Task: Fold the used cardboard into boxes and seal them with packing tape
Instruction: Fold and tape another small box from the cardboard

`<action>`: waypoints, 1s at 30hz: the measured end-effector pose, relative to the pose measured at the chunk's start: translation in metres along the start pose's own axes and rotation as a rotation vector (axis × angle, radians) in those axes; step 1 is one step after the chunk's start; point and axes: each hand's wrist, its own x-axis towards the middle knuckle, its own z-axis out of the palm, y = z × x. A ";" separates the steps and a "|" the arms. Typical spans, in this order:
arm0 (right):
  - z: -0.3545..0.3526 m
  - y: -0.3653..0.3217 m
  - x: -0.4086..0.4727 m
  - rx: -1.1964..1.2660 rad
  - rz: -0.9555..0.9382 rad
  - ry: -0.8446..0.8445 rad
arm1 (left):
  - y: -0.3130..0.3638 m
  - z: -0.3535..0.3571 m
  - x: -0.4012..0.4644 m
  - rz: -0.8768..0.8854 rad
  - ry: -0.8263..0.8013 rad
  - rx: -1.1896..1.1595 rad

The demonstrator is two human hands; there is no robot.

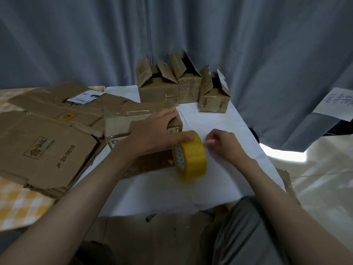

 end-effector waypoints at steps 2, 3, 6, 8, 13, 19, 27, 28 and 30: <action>0.001 -0.005 -0.001 -0.031 -0.001 0.059 | 0.001 0.000 0.000 0.001 -0.002 0.000; 0.000 -0.011 -0.001 0.029 0.001 0.122 | 0.001 0.000 -0.001 0.003 0.000 0.003; -0.009 -0.040 -0.002 0.565 0.157 0.036 | 0.003 0.000 -0.002 0.004 0.005 0.020; -0.015 -0.056 -0.004 0.715 0.282 -0.216 | 0.004 0.001 -0.002 0.009 0.013 0.036; -0.015 -0.074 -0.003 0.826 0.395 -0.389 | 0.005 0.001 -0.004 0.018 0.014 0.041; -0.015 -0.082 -0.006 0.969 0.539 -0.386 | 0.005 0.001 -0.006 0.040 0.032 0.018; -0.033 -0.089 -0.001 0.823 0.528 -0.349 | 0.000 0.004 0.004 0.105 0.106 -0.069; -0.035 -0.090 0.000 0.790 0.519 -0.339 | 0.000 0.004 0.005 0.121 0.112 -0.054; -0.039 -0.093 0.004 0.698 0.488 -0.327 | 0.000 0.004 0.006 0.141 0.144 -0.002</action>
